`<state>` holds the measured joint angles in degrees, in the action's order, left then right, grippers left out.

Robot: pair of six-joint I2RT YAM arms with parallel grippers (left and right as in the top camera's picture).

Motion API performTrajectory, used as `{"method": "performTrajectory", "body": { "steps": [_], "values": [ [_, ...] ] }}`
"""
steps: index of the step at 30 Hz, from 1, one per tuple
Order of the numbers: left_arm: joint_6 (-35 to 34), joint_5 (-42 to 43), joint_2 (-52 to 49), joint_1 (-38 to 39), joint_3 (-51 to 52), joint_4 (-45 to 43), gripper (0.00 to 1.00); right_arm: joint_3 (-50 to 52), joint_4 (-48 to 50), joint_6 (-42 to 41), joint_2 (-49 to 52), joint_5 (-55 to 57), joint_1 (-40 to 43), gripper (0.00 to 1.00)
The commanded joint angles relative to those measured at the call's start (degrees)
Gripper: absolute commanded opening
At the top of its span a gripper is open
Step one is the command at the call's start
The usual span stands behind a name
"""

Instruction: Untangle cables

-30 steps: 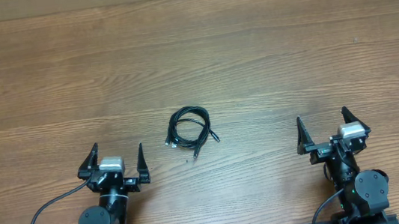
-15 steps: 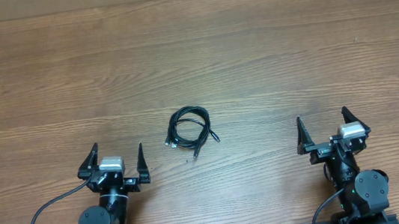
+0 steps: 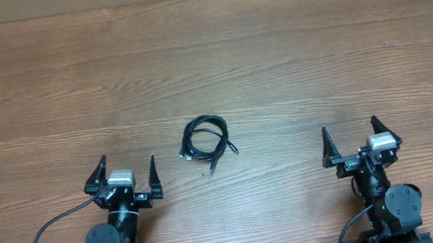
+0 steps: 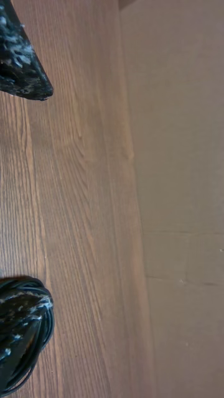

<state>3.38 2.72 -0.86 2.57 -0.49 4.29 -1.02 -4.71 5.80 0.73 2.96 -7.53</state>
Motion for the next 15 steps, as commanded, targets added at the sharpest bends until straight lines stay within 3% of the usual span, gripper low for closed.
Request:
{"method": "performTrajectory", "body": {
  "steps": [1, 11, 15],
  "values": [
    [-0.15, -0.17, 0.61, -0.31, 0.22, 0.02, 0.99, 0.57, 0.28, 0.48, -0.57, -0.55, 0.0, 1.0],
    [0.02, -0.59, 0.61, -0.31, 0.22, 0.04, 0.99, 0.57, 0.28, 0.48, -0.57, -0.55, 0.0, 1.0],
    [3.45, -3.32, 0.61, -0.31, 0.22, 0.13, 1.0, 0.57, 0.35, 0.48, -0.57, -0.52, 0.0, 1.0]
  ]
}}
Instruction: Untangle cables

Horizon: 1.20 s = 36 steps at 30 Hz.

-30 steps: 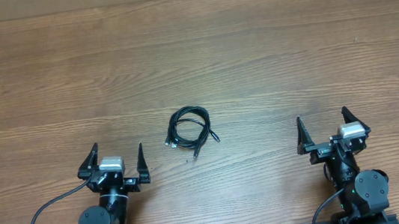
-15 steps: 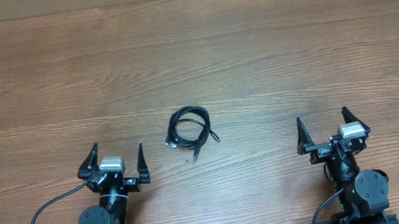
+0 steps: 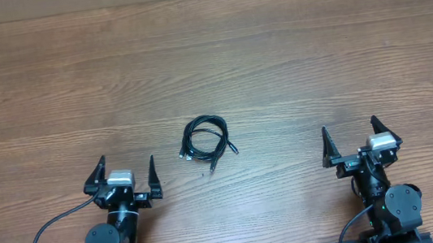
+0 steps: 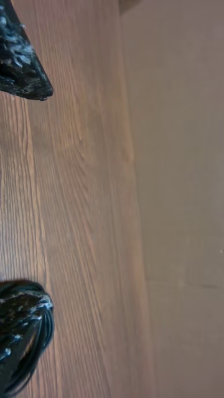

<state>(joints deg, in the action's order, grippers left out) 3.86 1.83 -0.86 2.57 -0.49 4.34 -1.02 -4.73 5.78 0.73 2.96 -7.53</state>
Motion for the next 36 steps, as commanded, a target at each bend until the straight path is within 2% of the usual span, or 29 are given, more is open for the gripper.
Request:
{"method": "performTrajectory", "body": {
  "steps": [1, 13, 18, 21, 22, 27, 31, 36],
  "values": [
    [3.45, -2.36, 0.59, -0.31, 0.22, 0.09, 1.0, 0.55, 0.33, 0.5, -0.57, -0.52, 0.0, 1.0],
    [3.45, -2.27, 0.59, -0.31, 0.22, 0.02, 0.99, 0.55, -0.09, 0.02, -0.57, -2.78, 0.0, 1.0],
    [0.22, 1.2, 0.59, -0.31, 0.22, -0.15, 1.0, 0.52, -0.02, -7.87, -0.57, -5.55, 0.0, 1.0],
    [-1.09, 8.85, 0.61, -0.31, 0.22, -1.11, 0.99, -0.31, -0.68, -7.96, -0.57, -11.43, 0.0, 1.0],
    [-1.33, 11.69, 0.61, -0.31, 0.2, -1.6, 0.99, -1.33, -2.75, -7.96, -0.55, -12.68, 0.0, 1.0],
    [-2.73, 12.46, 0.59, -0.31, -1.75, -0.59, 1.0, -6.6, -12.7, -7.93, -0.55, -16.85, 0.0, 1.0],
    [-2.78, 12.74, -0.02, -0.31, -7.39, 4.55, 1.0, -13.27, -19.12, -7.93, -0.55, -18.36, 0.0, 1.0],
    [-2.75, 14.88, -8.31, -0.31, -19.45, 11.21, 0.99, -22.58, -28.3, -7.98, 1.27, -21.2, 0.0, 1.0]
  ]
}}
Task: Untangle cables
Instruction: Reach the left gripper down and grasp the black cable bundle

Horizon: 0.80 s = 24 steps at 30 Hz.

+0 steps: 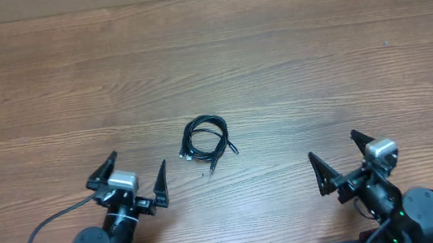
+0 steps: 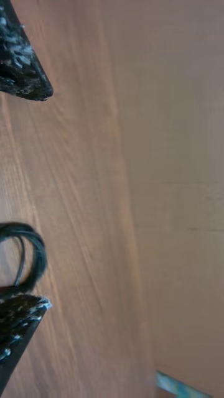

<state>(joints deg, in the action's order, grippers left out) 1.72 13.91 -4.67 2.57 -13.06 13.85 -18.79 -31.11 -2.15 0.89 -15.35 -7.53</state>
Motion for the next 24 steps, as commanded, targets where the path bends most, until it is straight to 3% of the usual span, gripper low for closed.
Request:
{"method": "performTrajectory", "body": {
  "steps": [1, 7, 13, 16, 18, 24],
  "values": [
    [-0.61, 3.28, -5.97, -0.31, -8.33, 2.36, 1.0, -5.75, -2.71, -0.15, 1.7, -3.08, 0.0, 1.0],
    [-0.57, 7.21, -21.97, -0.31, -23.63, 10.95, 1.0, -13.7, -5.77, -1.31, 9.49, -6.47, 0.0, 1.0],
    [0.07, 14.36, -42.4, -0.28, -45.31, 24.55, 1.0, -24.52, -8.35, -4.11, 24.28, -8.09, 0.0, 1.0],
    [0.02, 16.81, -58.77, -0.26, -64.43, 41.83, 1.0, -36.54, -16.65, -4.04, 37.13, -8.33, 0.0, 1.0],
    [0.02, 18.58, -65.35, -0.24, -71.36, 48.39, 1.0, -41.88, -20.79, -4.04, 42.25, -8.33, 0.0, 1.0],
    [-2.36, 23.37, -77.85, -0.26, -77.26, 51.34, 0.99, -49.16, -26.82, -4.09, 52.46, -8.92, 0.0, 1.0]
  ]
}}
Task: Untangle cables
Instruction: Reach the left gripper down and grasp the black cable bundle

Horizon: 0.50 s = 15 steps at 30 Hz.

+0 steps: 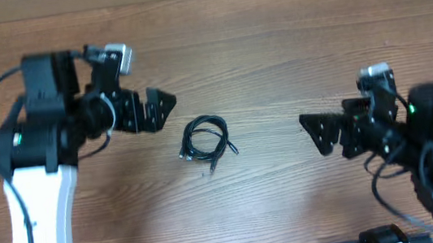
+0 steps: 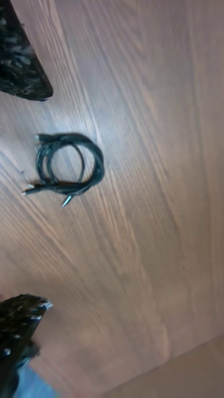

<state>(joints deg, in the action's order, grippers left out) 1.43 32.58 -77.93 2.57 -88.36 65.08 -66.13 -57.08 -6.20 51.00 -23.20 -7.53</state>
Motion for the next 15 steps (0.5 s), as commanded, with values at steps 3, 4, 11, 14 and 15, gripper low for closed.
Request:
{"method": "performTrajectory", "body": {
  "steps": [3, 4, 11, 14, 15],
  "values": [
    [-1.2, 7.45, -9.4, -0.24, -1.92, 0.26, 0.99, -1.81, -1.57, -0.02, 5.05, -1.81, 0.0, 1.0],
    [-1.16, 9.22, -11.89, -0.15, -1.92, 0.7, 1.0, -1.81, -1.73, 0.0, 5.99, -2.69, 0.0, 1.0],
    [-2.86, -3.32, -24.2, 8.76, -1.9, 5.7, 0.87, -1.77, -1.81, 0.0, 9.92, -3.45, 0.0, 1.0],
    [-13.97, -15.52, -29.22, 14.34, -1.79, 7.58, 0.66, -1.77, -1.88, -0.02, 10.71, -3.45, 0.0, 0.93],
    [-17.68, -18.38, -30.67, 15.89, -1.79, 7.98, 0.6, -1.77, -2.05, -0.02, 10.82, -3.45, 0.0, 0.91]
  ]
}}
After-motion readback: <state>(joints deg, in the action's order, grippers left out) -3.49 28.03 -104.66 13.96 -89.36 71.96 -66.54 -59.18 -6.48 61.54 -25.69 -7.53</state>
